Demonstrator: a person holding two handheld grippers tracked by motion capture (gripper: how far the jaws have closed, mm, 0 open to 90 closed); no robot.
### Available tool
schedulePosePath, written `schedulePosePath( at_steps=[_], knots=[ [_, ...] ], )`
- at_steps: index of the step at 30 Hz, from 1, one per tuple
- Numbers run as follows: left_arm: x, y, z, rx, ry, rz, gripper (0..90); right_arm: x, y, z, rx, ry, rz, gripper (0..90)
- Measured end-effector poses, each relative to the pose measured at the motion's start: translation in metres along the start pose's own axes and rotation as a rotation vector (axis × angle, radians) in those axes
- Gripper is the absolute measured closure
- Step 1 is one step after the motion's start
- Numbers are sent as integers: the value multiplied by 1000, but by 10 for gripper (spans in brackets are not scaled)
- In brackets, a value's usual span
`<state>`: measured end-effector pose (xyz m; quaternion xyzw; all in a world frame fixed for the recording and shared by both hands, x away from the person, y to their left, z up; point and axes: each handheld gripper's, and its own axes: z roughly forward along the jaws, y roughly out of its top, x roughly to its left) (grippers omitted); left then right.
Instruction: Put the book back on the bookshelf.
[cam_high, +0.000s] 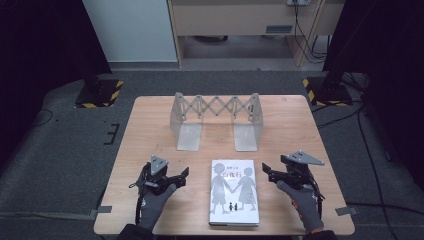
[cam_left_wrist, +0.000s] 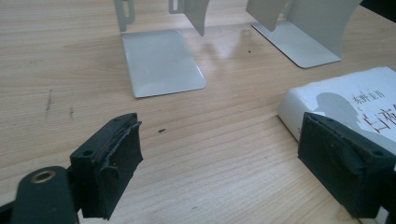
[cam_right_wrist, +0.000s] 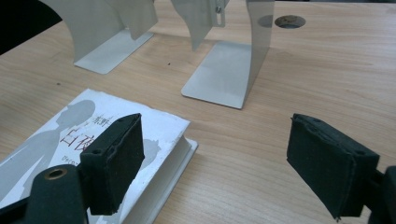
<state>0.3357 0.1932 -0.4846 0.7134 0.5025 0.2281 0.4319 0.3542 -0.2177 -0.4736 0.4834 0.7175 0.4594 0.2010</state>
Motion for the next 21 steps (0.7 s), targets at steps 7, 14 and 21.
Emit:
schedulePosePath(
  at_steps=[7,14,21],
  knots=[
    [-10,-1,3,10,-18,22,123,7,-5,5,13,12,-5,194],
    [-24,-2,8,23,-48,31,127,14,-10,11,22,40,5,201],
    [-30,-2,10,29,-62,38,126,21,-15,16,36,58,1,207]
  ],
)
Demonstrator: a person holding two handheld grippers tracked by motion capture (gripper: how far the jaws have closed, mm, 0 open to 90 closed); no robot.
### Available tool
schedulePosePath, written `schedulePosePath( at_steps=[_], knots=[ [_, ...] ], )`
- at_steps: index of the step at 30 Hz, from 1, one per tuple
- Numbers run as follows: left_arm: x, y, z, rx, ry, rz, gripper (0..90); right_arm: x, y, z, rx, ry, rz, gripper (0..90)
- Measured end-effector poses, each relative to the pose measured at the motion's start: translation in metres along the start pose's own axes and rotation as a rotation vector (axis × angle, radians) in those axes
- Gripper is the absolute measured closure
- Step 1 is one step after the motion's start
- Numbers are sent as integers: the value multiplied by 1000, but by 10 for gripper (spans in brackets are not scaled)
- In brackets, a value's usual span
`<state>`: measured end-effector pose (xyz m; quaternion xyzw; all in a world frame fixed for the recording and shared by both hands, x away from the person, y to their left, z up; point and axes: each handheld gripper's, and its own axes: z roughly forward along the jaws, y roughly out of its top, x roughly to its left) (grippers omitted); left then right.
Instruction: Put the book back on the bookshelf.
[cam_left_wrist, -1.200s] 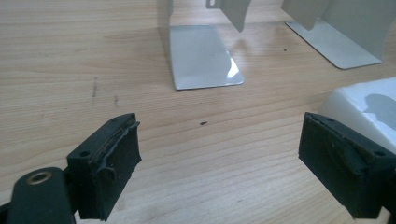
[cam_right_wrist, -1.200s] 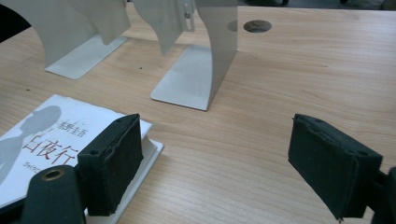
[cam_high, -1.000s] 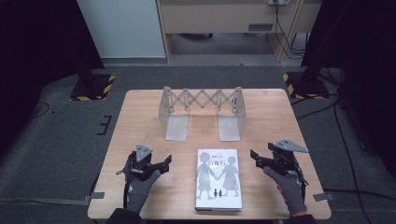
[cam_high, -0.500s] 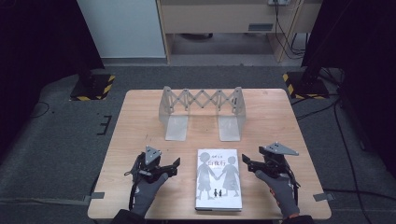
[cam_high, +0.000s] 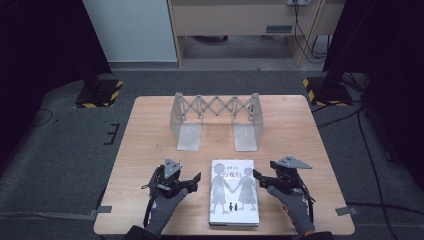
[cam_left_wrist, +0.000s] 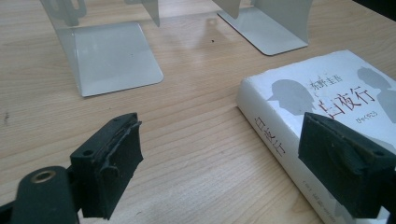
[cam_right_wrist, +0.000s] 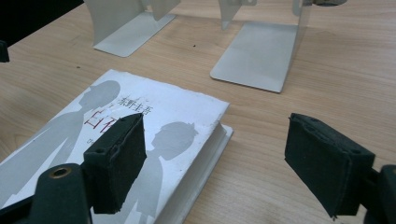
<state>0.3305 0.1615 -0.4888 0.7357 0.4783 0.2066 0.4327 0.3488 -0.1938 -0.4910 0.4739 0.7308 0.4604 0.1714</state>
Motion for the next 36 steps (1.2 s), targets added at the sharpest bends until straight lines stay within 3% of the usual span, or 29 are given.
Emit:
schedulePosePath(
  at_steps=[13,21,36],
  knots=[
    [-24,-2,14,35,-53,37,132,15,-11,13,41,41,-32,222],
    [-31,-6,22,58,-70,67,133,20,-16,21,63,64,-22,231],
    [-39,-12,34,83,-103,84,111,24,-21,31,82,103,5,210]
  ],
)
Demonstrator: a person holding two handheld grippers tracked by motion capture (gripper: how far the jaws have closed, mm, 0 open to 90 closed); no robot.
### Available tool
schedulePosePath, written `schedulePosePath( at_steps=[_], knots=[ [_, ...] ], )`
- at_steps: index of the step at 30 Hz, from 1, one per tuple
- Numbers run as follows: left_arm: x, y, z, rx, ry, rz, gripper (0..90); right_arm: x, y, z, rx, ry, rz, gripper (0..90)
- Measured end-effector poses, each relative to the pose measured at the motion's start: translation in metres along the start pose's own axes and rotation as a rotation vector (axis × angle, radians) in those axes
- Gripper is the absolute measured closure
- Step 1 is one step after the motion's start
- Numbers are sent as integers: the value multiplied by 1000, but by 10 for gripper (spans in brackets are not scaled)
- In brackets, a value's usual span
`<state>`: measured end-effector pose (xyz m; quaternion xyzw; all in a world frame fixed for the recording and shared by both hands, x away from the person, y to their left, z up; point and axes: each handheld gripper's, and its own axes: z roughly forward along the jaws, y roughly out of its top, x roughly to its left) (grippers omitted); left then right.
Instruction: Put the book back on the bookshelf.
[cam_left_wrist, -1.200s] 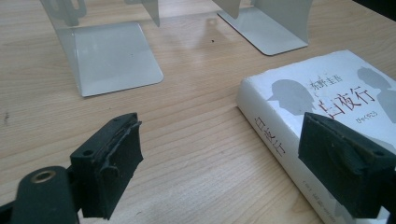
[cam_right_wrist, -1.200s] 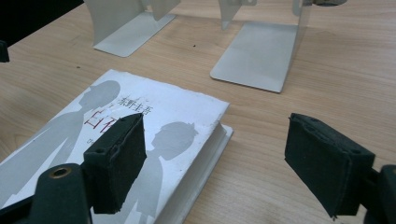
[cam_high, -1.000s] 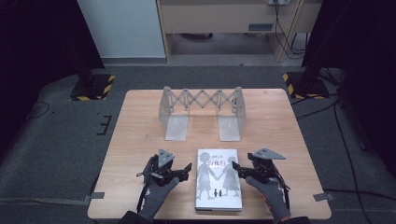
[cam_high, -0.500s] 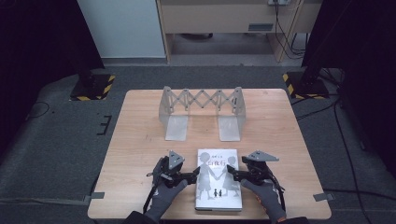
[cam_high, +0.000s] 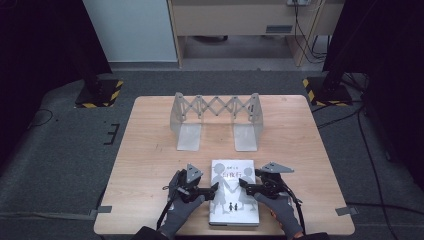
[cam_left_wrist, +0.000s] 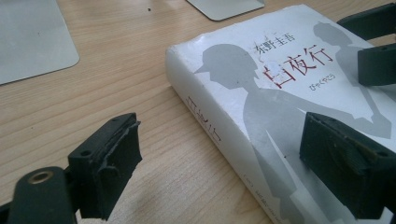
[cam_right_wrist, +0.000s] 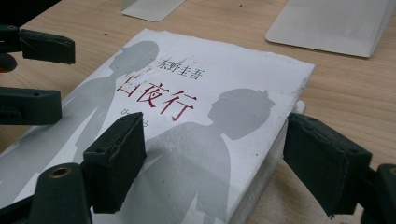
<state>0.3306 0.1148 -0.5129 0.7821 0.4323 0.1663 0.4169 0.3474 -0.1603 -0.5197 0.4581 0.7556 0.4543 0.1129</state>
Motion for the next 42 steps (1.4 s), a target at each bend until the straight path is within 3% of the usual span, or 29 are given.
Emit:
schedulePosePath(
  at_steps=[5,11,18,23,42],
  knots=[
    [1,-2,1,-14,-5,7,88,-2,0,2,0,11,27,206],
    [2,-3,1,-19,-10,13,79,-3,0,3,-2,25,25,205],
    [4,-3,-2,-28,-17,-3,78,2,8,-8,-108,58,18,223],
    [4,-3,-2,-29,-18,-5,78,5,12,-8,-124,63,12,221],
    [6,-6,-1,-40,-19,-10,44,13,13,5,-99,102,38,223]
  ],
)
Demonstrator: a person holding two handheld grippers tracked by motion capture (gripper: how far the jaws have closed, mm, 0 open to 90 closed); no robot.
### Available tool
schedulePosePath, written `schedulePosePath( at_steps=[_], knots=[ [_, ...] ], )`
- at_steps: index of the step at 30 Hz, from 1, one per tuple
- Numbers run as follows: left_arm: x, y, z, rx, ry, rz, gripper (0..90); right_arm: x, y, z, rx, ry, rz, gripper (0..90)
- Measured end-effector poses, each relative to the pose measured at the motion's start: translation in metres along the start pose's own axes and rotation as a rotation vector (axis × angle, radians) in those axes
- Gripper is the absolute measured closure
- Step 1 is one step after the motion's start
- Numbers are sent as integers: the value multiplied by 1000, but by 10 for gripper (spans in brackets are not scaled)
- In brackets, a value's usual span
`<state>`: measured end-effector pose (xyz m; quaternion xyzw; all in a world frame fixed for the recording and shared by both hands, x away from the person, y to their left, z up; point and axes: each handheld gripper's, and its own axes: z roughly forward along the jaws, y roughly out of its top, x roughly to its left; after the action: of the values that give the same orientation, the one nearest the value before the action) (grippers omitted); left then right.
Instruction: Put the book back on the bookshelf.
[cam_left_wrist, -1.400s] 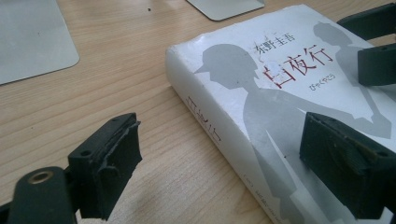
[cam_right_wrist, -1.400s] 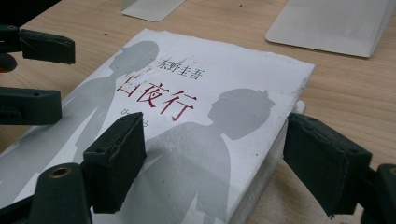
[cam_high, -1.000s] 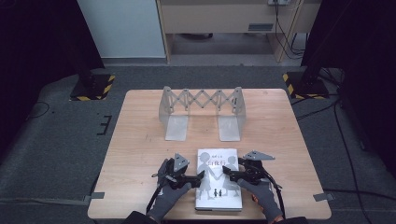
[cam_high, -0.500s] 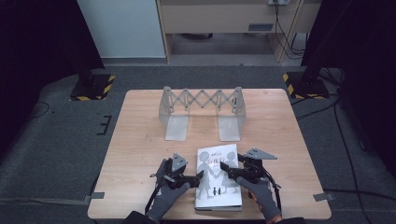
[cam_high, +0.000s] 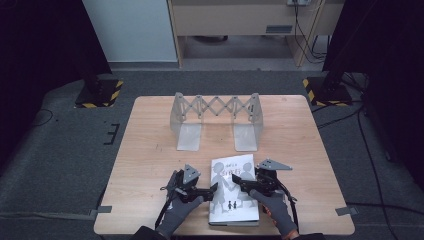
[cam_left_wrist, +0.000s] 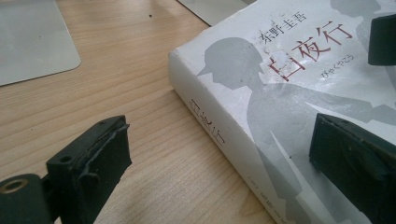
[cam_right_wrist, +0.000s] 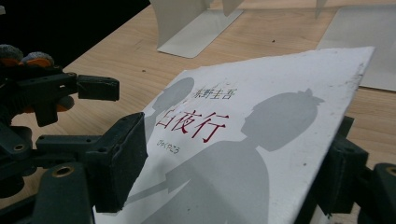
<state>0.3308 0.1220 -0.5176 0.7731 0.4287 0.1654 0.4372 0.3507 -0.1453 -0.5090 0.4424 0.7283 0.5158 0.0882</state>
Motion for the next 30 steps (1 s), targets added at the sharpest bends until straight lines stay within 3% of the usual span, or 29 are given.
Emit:
schedulePosePath(
  at_steps=[9,12,16,20,21,30],
  knots=[
    [1,-1,0,-9,-8,2,40,0,1,4,9,18,8,222],
    [2,-2,1,-15,-10,7,39,2,0,9,50,42,20,268],
    [3,-3,1,-14,-14,-12,37,3,-1,10,43,29,23,282],
    [3,-2,0,-11,-25,-28,56,1,-1,10,35,13,54,365],
    [3,-2,0,-14,-28,-30,84,-1,-1,9,35,9,80,425],
    [6,-1,-2,-38,-59,-76,130,-6,2,5,20,39,141,541]
  ],
)
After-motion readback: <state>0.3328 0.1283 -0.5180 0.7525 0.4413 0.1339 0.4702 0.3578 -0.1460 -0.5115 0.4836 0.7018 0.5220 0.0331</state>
